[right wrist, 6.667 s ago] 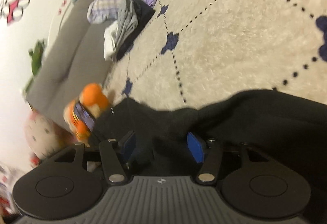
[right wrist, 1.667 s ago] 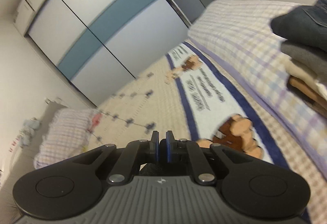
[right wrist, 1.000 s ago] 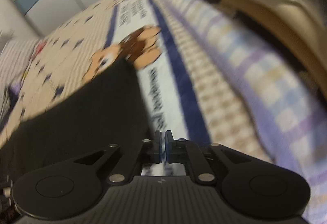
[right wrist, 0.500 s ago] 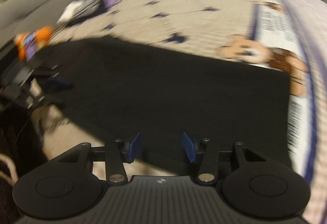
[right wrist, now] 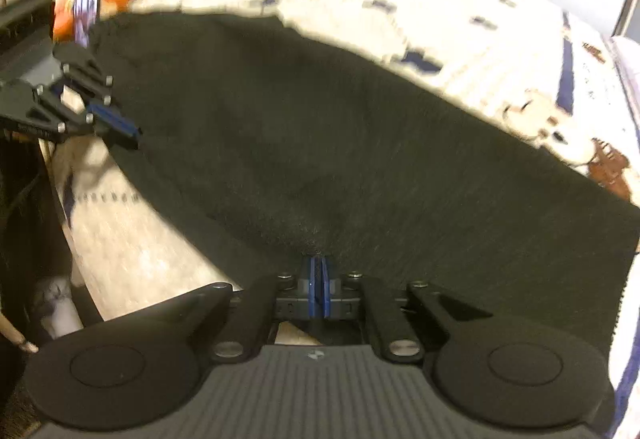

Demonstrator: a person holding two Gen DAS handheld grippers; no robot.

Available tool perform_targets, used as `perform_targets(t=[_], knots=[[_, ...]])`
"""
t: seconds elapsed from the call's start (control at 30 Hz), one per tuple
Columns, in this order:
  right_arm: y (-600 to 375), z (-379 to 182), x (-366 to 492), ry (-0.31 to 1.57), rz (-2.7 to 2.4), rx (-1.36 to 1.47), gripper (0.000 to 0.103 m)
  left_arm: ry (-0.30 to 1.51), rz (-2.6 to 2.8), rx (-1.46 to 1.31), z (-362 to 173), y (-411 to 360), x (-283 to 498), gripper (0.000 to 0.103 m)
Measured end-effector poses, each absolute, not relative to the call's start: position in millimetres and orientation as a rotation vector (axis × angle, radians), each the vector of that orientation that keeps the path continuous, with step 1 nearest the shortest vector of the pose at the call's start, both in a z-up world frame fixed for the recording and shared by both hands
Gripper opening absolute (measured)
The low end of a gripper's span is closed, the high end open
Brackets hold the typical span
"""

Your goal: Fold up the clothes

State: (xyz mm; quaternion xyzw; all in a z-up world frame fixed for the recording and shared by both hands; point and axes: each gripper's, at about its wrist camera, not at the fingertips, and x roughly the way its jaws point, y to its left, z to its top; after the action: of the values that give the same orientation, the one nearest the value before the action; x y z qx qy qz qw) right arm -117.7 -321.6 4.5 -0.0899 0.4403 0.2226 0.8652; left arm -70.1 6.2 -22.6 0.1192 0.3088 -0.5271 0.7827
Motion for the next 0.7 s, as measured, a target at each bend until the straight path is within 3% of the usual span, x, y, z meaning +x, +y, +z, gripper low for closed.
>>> perform_targets(t=[0.27,0.53,0.6,0.7], knots=[[-324,20,-143,0.935,0.529,-0.208,0.004,0.689,-1.192,0.289,-21,11,-82,0.003],[-319,-16,-141,1.074,0.56,-0.184,0.004,0.791,-1.232,0.357,-35,3,-83,0.003],[-317,-25,-136,1.098,0.549,-0.171,0.005,0.815,-1.239,0.346,-34,1,-79,0.005],[-322,-19,-131,1.102,0.546,-0.126,0.009,0.831,-1.265,0.324,-26,0,-73,0.021]])
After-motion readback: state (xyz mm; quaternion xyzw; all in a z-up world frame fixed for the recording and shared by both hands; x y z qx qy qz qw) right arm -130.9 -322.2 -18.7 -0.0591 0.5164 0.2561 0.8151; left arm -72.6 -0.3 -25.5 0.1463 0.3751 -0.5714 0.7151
